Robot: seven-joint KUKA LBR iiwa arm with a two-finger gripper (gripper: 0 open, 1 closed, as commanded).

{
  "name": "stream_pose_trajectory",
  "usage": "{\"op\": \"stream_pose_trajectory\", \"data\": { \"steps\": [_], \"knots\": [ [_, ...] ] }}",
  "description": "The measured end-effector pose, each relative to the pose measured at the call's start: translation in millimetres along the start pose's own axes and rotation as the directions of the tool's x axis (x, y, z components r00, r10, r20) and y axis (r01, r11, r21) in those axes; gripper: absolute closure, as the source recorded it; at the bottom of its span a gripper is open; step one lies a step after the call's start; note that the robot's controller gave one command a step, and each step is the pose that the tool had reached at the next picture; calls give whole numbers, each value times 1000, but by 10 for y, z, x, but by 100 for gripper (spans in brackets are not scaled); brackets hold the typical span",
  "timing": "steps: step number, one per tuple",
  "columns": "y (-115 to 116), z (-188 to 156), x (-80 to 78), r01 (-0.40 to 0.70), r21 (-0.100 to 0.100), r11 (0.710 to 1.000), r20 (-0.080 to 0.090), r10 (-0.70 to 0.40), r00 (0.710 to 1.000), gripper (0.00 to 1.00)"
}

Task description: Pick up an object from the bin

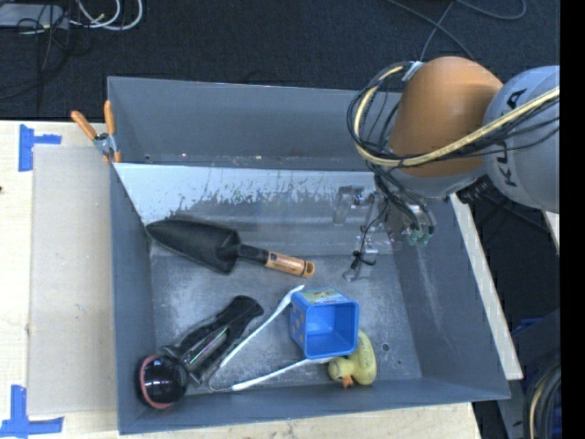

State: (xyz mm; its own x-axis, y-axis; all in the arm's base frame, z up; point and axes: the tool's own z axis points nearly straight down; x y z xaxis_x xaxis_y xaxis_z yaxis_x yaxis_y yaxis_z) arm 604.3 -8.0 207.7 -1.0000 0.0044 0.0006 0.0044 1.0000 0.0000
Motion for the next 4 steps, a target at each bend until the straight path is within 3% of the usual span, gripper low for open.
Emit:
{"op": "stream_pose_trajectory", "data": {
  "steps": [2, 3, 4],
  "knots": [
    [24, 152, 89, -5, 0, 1000, 10, 5, 1000, 0],
    [166, 609, 232, 107, 2, 994, 16, -107, 994, 0],
    [122, 1011, 454, -13, -1, 1000, 2, 13, 1000, 0]
  ]
}}
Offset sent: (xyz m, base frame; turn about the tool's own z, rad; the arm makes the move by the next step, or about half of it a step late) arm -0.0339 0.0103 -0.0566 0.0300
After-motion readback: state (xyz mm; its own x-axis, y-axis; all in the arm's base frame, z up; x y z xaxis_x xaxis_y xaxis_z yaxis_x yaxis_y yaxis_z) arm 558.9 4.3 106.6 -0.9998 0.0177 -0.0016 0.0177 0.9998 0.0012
